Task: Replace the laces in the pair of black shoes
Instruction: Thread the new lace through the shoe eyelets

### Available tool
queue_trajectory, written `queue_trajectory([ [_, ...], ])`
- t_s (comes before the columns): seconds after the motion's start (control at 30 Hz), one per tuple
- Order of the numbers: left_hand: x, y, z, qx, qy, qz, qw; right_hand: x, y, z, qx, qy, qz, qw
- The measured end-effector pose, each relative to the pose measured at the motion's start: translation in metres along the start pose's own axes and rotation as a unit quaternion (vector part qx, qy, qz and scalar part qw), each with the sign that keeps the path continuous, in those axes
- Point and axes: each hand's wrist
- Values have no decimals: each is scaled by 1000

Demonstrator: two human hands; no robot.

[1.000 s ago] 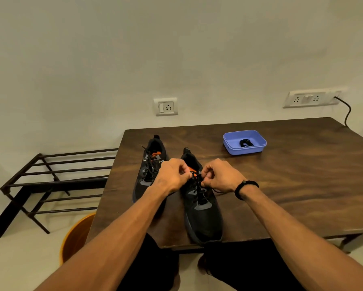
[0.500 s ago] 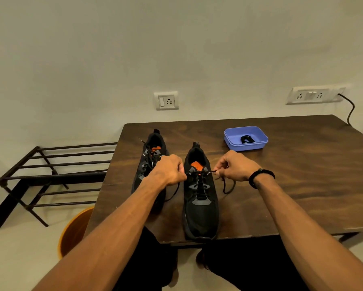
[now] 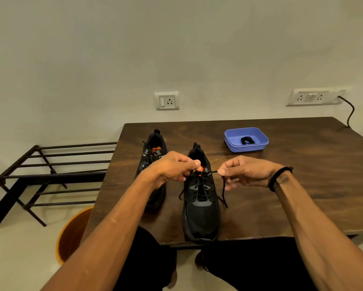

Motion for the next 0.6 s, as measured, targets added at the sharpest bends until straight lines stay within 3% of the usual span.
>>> queue_trajectory([
  [0.23,6,-9,13,91,37,56,994,1,-9,13,31,-101,-132,986],
  [0.43,-2,-22,18,140,29,64,988,8,-32,28,88,-257,-178,946],
  [0.6,-16,-27,19,104,-92,110,984,19,-55,38,218,-164,-208,939],
])
Point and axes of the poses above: each hand's wrist, its own y-axis away from the middle knuckle, its own z-axis out of the palm, x = y × z, and after that the axes turned 15 degrees about -y, right-handed
